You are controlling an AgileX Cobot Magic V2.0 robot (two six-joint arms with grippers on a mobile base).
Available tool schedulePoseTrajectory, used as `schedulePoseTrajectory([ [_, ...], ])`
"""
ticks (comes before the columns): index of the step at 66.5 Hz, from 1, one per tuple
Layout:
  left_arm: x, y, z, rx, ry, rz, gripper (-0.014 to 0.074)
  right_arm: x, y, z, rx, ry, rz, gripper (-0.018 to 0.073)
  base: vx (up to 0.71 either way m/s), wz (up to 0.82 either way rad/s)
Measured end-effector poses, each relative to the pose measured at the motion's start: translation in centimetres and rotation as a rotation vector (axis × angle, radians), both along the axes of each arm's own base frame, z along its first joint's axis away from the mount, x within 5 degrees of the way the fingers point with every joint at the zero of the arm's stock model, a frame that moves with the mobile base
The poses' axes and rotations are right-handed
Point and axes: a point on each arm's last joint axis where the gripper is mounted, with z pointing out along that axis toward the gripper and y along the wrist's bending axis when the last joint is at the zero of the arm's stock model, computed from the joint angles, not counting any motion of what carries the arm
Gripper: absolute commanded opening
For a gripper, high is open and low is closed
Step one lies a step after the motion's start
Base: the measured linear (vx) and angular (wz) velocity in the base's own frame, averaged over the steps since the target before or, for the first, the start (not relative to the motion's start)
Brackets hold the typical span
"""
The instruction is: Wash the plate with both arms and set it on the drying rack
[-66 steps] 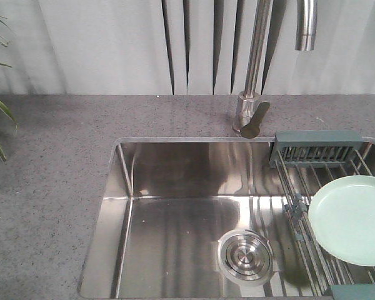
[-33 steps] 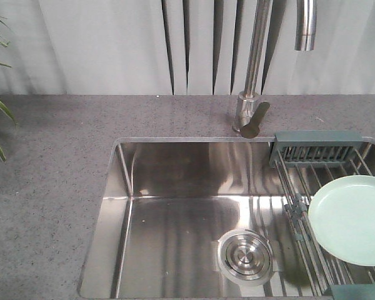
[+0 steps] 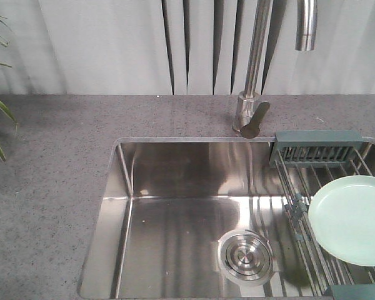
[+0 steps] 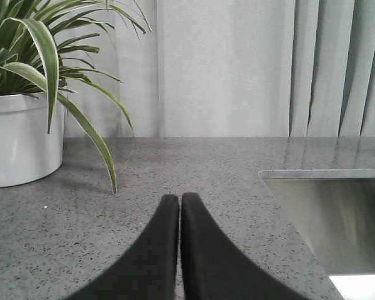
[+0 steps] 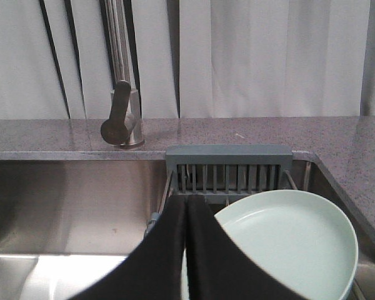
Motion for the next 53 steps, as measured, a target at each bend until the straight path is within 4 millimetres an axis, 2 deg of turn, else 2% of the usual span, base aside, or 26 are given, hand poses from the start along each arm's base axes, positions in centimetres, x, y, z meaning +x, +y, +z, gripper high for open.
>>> schedulePoseTrajectory([
  [19, 0.0, 0.0, 0.0, 0.0, 0.0, 0.0, -0.0006, -0.1, 0.1, 1.2, 0.007, -0.129, 0.008, -0.0009, 0.0, 0.0],
  [53, 0.0, 0.0, 0.0, 0.0, 0.0, 0.0, -0.0006, -0.1, 0.1, 1.2, 0.008, -0.136, 0.009, -0.0009, 0.0, 0.0],
])
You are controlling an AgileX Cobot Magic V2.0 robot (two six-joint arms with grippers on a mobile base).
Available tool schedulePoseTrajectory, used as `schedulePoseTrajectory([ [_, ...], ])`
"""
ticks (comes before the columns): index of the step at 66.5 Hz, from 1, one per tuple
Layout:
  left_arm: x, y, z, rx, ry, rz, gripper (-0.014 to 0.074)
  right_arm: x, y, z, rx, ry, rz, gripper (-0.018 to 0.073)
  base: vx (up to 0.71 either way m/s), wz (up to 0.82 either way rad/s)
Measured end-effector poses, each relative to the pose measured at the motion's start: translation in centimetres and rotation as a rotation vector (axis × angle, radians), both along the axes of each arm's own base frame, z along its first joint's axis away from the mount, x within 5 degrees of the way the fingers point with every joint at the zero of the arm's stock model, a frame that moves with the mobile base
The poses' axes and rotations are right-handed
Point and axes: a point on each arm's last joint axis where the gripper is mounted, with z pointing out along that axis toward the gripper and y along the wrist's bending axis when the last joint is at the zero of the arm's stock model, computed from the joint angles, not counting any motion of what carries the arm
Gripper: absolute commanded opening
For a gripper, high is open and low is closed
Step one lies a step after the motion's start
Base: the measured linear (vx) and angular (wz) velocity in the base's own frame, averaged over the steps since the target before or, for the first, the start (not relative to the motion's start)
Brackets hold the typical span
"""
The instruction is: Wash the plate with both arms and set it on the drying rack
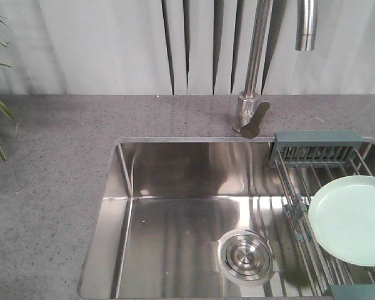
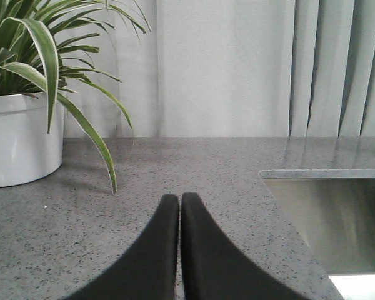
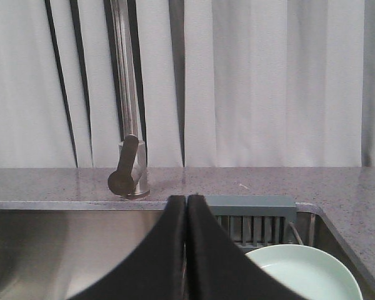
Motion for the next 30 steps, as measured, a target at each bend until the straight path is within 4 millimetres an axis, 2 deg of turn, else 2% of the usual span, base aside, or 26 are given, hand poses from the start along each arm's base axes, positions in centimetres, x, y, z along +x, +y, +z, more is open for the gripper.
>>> schedulePoseTrajectory([
  [30, 0.0, 0.0, 0.0, 0.0, 0.0, 0.0, -0.0006, 0.0, 0.0, 0.0, 0.0, 0.0, 0.0, -0.0009, 0.0, 0.0],
])
